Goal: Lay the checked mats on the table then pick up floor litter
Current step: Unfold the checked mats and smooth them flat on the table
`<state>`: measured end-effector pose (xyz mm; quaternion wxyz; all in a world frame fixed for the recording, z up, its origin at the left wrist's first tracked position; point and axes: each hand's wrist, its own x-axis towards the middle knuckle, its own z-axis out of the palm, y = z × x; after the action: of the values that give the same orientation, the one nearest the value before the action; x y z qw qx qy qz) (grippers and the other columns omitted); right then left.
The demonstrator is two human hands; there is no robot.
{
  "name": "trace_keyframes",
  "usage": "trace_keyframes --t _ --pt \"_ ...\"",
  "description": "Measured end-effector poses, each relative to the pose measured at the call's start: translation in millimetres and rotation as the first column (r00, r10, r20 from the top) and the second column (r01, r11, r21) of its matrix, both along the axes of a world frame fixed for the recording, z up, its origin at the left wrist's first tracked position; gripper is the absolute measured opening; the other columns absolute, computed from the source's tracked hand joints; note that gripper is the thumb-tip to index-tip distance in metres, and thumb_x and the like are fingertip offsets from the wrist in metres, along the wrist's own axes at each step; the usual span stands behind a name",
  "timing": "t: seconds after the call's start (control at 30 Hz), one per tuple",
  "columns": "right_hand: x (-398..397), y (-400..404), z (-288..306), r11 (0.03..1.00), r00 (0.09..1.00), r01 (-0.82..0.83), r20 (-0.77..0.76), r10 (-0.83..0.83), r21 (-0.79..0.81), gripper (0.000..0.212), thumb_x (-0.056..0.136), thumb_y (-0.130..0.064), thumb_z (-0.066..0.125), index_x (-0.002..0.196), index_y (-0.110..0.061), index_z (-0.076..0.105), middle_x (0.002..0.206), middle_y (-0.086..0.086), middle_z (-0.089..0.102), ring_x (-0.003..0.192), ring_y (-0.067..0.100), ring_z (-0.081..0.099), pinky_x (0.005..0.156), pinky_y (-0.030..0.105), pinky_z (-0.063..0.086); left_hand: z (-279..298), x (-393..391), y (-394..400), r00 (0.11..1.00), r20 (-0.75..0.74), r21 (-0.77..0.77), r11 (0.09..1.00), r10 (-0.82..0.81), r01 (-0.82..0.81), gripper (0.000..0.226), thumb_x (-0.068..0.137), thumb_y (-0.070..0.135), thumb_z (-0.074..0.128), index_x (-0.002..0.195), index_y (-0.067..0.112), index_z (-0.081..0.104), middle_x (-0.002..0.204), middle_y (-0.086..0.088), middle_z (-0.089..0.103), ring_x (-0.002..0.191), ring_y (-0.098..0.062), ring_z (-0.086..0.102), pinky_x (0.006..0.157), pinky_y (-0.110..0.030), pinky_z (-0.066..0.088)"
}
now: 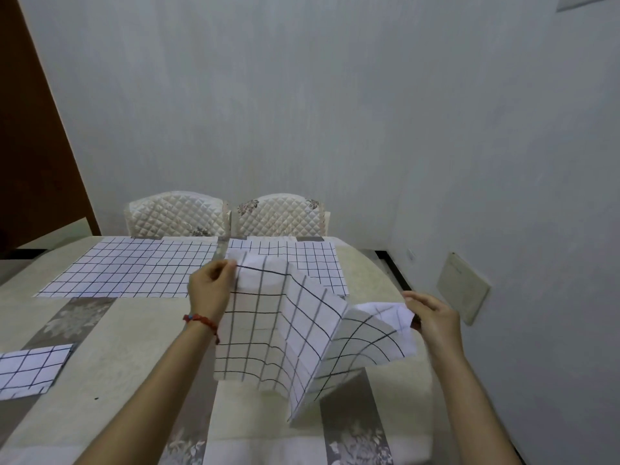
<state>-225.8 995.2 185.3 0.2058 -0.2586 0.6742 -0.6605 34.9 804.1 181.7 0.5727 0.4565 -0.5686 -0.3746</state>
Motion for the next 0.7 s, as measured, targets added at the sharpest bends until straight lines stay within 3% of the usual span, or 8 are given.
trace_keyframes --t 0.07,0.13,0.2,0.3,0.43,0.53,0.6,0.7 --pt "-7.3 3.3 0.7 1.000 0.996 -0.006 0.083 0.008 -0.018 0.019 0.085 0.000 0.054 0.084 -0.012 0.068 0.087 0.013 0.069 0.074 0.020 0.065 0.050 0.012 0.053 4.1 13.5 -7.8 0.998 0.006 -0.011 0.998 0.067 -0.067 0.017 0.085 0.015 0.059 0.075 0.003 0.066 0.063 -0.005 0.058 0.069 -0.018 0.052 0.061 -0.021 0.041" --pt "-11.9 5.9 3.6 0.998 0.989 -0.038 0.143 0.044 -0.043 0.017 0.085 0.000 0.052 0.088 -0.003 0.069 0.077 0.007 0.074 0.073 0.020 0.071 0.055 0.015 0.056 7.6 25.3 -13.2 0.993 0.006 -0.019 0.993 0.114 -0.114 0.018 0.085 0.016 0.058 0.080 0.001 0.067 0.066 -0.007 0.058 0.070 -0.017 0.052 0.064 -0.023 0.042" --pt "-16.0 7.0 3.6 0.998 0.993 -0.059 0.097 0.061 -0.019 0.018 0.083 0.002 0.054 0.085 -0.006 0.069 0.076 0.004 0.075 0.078 0.018 0.072 0.064 0.018 0.058 9.3 34.9 -16.6 0.989 0.008 -0.029 0.989 0.148 -0.148 0.019 0.086 0.017 0.057 0.083 0.001 0.067 0.073 -0.010 0.060 0.074 -0.019 0.052 0.067 -0.025 0.043" --pt "-15.2 7.8 4.9 0.996 0.997 0.055 -0.062 -0.051 0.071 0.011 0.079 -0.005 0.064 0.086 -0.011 0.071 0.084 0.007 0.073 0.081 0.019 0.067 0.078 0.028 0.053 10.1 41.9 -19.7 0.983 0.010 -0.023 0.983 0.181 -0.180 0.019 0.086 0.017 0.057 0.083 0.000 0.067 0.078 -0.011 0.060 0.076 -0.020 0.051 0.065 -0.024 0.041" --pt "-14.1 2.1 8.7 0.971 0.948 0.226 -0.248 -0.200 0.078 0.009 0.080 -0.020 0.067 0.080 -0.011 0.067 0.086 0.007 0.066 0.086 0.023 0.061 0.075 0.027 0.040 10.3 46.1 -22.2 0.981 0.010 0.016 0.981 0.194 -0.195 0.021 0.086 0.017 0.058 0.088 -0.001 0.067 0.080 -0.011 0.060 0.070 -0.018 0.051 0.059 -0.020 0.040" --pt "-18.4 -6.4 12.4 0.953 0.921 0.298 -0.279 -0.271 0.060 0.013 0.080 -0.024 0.068 0.084 -0.012 0.066 0.101 0.014 0.062 0.091 0.027 0.058 0.076 0.028 0.039 7.1 50.4 -25.3 0.982 0.015 0.048 0.981 0.186 -0.186 0.022 0.086 0.018 0.058 0.089 -0.002 0.066 0.079 -0.013 0.060 0.071 -0.022 0.052 0.068 -0.025 0.041" --pt "-19.3 -12.0 15.3 0.953 0.920 0.301 -0.278 -0.278 0.045 0.020 0.082 -0.020 0.065 0.091 -0.002 0.066 0.093 0.015 0.061 0.086 0.025 0.055 0.075 0.028 0.038 4.5 53.1 -27.9 0.985 0.019 0.063 0.983 0.172 -0.173 0.023 0.086 0.020 0.058 0.085 -0.002 0.066 0.076 -0.013 0.059 0.066 -0.021 0.050 0.066 -0.025 0.040" --pt "-20.8 -22.2 13.8 0.951 0.912 0.307 -0.293 -0.286 0.026 0.024 0.083 -0.018 0.063 0.085 0.007 0.062 0.080 0.021 0.061 0.076 0.028 0.053 0.070 0.028 0.037 -1.8 56.5 -33.9 0.986 0.036 0.084 0.982 0.165 -0.167 0.025 0.086 0.019 0.058 0.083 -0.004 0.066 0.075 -0.013 0.058 0.071 -0.022 0.050 0.071 -0.027 0.038"
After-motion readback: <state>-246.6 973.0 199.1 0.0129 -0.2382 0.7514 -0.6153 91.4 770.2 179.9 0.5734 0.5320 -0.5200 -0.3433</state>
